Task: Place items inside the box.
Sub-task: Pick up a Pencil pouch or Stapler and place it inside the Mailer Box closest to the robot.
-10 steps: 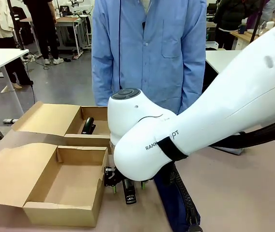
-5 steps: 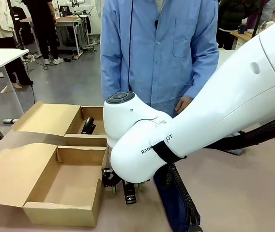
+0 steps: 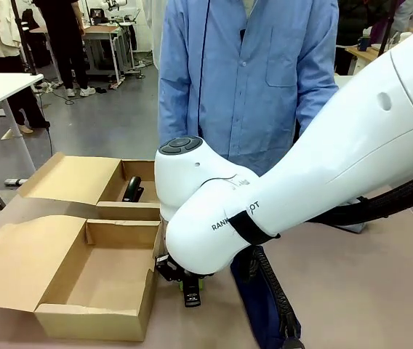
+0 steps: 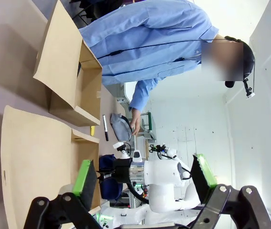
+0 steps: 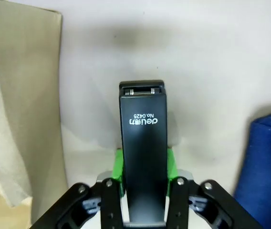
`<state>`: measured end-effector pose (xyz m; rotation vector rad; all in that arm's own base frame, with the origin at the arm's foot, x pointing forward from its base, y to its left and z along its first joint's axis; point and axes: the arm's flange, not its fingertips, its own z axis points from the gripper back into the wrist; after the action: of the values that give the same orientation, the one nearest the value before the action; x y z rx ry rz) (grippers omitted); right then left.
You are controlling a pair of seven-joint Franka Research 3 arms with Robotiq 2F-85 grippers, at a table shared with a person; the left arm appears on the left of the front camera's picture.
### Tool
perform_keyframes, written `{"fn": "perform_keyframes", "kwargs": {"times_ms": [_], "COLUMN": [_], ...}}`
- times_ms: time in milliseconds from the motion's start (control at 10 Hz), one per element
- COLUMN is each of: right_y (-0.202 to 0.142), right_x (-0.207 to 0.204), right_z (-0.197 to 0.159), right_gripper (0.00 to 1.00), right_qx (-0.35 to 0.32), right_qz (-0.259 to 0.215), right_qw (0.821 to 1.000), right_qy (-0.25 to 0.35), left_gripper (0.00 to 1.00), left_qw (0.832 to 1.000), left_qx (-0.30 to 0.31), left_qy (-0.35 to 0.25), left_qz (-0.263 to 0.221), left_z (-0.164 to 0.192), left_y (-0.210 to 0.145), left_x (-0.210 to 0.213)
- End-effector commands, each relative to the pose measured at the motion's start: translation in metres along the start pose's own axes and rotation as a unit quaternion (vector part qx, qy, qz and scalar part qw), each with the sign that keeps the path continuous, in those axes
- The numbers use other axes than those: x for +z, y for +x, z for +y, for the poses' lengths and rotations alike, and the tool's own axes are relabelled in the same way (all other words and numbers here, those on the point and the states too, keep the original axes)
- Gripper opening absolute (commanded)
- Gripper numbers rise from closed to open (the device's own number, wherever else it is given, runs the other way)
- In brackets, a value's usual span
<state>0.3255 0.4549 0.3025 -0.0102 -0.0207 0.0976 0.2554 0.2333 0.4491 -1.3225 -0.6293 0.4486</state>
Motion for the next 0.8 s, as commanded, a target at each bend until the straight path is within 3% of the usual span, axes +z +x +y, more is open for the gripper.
{"fn": "perform_keyframes", "kwargs": {"times_ms": [0,400,600,700], "right_y": [-0.001,-0.006,-0.034,-0.061], "right_x": [-0.004,0.005,0.035,0.056], "right_z": [0.000,-0.004,-0.007,-0.009], "right_gripper": [0.00,0.00,0.00,0.11], "right_qx": [-0.019,-0.036,-0.082,-0.123], "right_qz": [-0.012,-0.008,0.003,-0.004], "right_qw": [1.000,0.999,0.996,0.992], "right_qy": [-0.015,0.000,0.026,0.024], "left_gripper": [1.00,1.00,1.00,1.00], "left_qw": [1.000,1.000,1.000,1.000], "left_qx": [-0.011,-0.011,-0.011,-0.011], "left_qy": [-0.013,-0.013,-0.013,-0.013], "left_qz": [-0.005,-0.005,-0.005,-0.005], "left_z": [-0.001,-0.001,-0.001,-0.001], "left_y": [0.000,0.000,0.000,0.000], "left_x": [-0.001,-0.001,-0.001,-0.001]}}
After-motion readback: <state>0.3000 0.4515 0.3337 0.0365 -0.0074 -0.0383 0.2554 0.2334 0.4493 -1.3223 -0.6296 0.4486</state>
